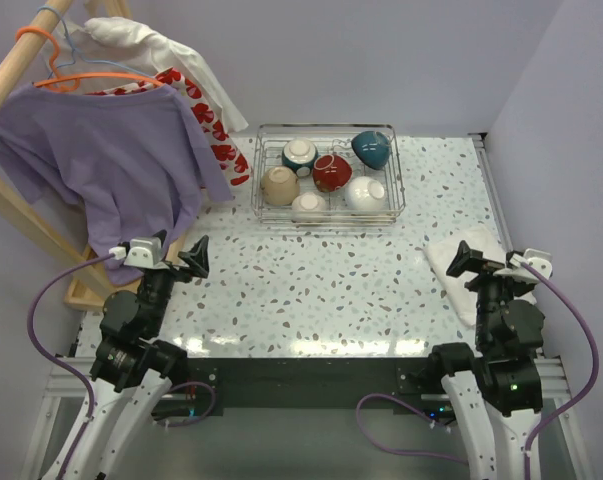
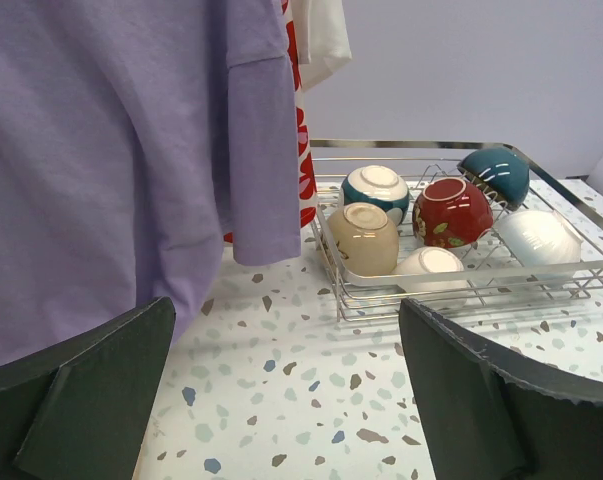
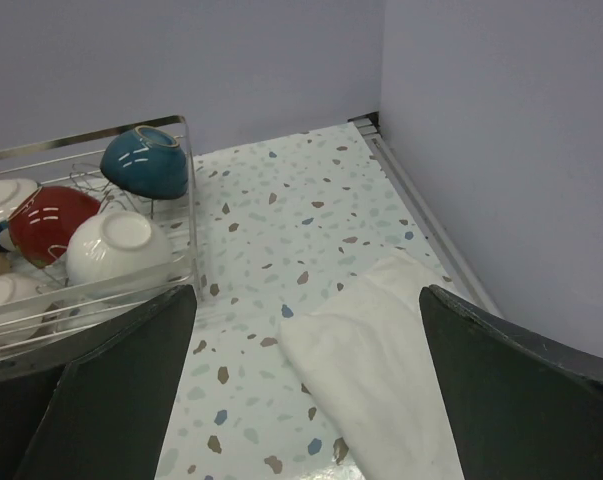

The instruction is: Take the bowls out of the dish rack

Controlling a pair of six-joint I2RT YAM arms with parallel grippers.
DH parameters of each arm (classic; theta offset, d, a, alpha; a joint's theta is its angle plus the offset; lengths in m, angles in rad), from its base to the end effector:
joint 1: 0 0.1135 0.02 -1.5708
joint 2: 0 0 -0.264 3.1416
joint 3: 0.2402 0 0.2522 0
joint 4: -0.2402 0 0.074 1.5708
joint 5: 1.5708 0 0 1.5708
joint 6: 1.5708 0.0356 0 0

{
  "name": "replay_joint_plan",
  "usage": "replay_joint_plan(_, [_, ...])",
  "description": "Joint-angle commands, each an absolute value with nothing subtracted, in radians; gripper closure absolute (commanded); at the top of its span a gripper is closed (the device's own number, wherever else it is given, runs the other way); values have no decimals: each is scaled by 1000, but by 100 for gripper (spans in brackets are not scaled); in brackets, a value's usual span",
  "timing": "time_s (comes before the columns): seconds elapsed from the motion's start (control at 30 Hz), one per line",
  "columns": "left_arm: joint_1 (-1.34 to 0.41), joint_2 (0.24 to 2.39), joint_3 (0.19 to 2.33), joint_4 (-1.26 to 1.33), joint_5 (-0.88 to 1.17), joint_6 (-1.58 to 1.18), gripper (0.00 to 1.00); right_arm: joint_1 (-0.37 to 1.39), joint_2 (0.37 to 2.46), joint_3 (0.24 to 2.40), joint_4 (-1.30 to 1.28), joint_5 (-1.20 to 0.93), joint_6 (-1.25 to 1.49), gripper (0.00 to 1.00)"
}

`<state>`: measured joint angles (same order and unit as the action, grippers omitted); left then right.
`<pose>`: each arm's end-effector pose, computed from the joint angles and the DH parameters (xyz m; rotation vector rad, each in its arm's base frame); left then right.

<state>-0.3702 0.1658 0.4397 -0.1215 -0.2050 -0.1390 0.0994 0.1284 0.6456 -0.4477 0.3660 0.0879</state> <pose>0.0836 -0.0247 0.2976 -0.0053 1.4272 -0.2748 0.0494 -0.0079 0.3280 0.2848 1.4800 -0.1242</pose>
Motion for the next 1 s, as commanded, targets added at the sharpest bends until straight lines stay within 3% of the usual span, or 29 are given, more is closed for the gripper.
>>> replay_joint_plan(0.0, [-364,172,446,-74,-199,-152,0,103,130,652,-422,359,80,1])
replay_joint_plan(0.17, [-364,170,439,-61,-202,-166,0,103,158,673,-431,345,107,1])
replay_joint_plan(0.5, [-364,210,439,-63,-183,-192,0,103,420,745,-428,249,195,1])
replay_joint_plan(0.97, [-364,255,476,-147,-288,-236,0,103,1073,1224,-655,155,221,1])
